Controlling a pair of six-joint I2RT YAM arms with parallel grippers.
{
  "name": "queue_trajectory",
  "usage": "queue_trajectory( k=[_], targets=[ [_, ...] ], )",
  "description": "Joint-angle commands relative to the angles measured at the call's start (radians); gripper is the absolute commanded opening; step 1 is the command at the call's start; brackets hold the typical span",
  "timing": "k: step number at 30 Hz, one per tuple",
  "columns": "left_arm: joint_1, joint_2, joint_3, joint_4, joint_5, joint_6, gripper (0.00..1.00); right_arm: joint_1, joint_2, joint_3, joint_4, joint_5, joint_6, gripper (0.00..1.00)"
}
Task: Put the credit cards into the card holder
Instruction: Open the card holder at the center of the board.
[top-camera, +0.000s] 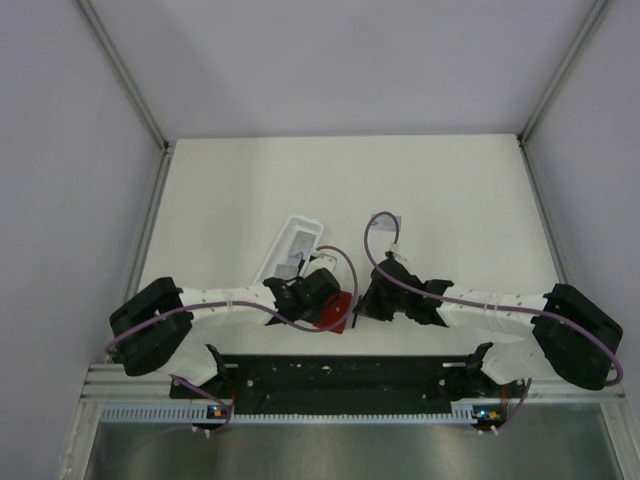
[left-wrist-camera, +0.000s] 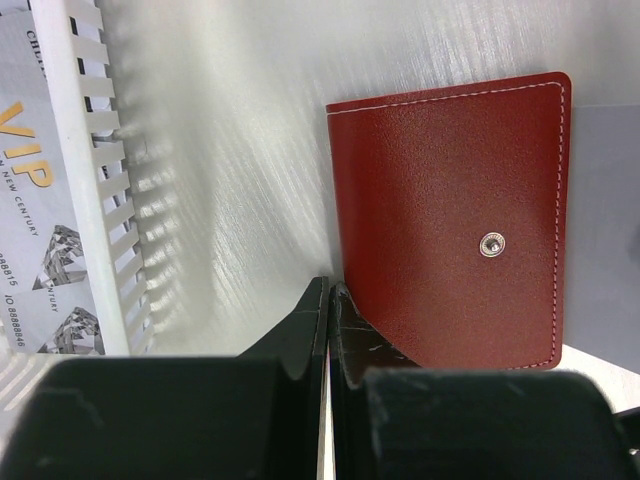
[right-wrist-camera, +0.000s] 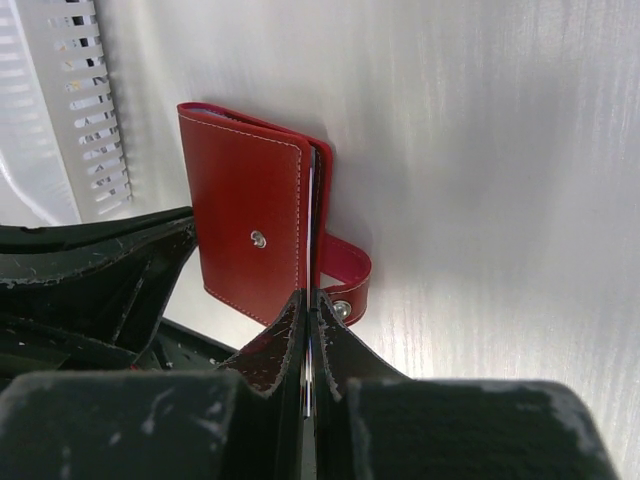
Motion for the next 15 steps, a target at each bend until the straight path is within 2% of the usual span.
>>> queue_trajectory(
  k=[1, 15],
  targets=[
    [-0.008, 0.032, 0.005, 0.012, 0.045, -0.012, 0.0, -0.005, 0.007, -0.016, 0.091, -0.022, -0.002, 0.0],
    [-0.008, 0.05, 0.016, 0.021, 0.056, -0.007, 0.0, -0.005, -0.076, -0.065, 0.163, -0.016, -0.001, 0.0]
  ],
)
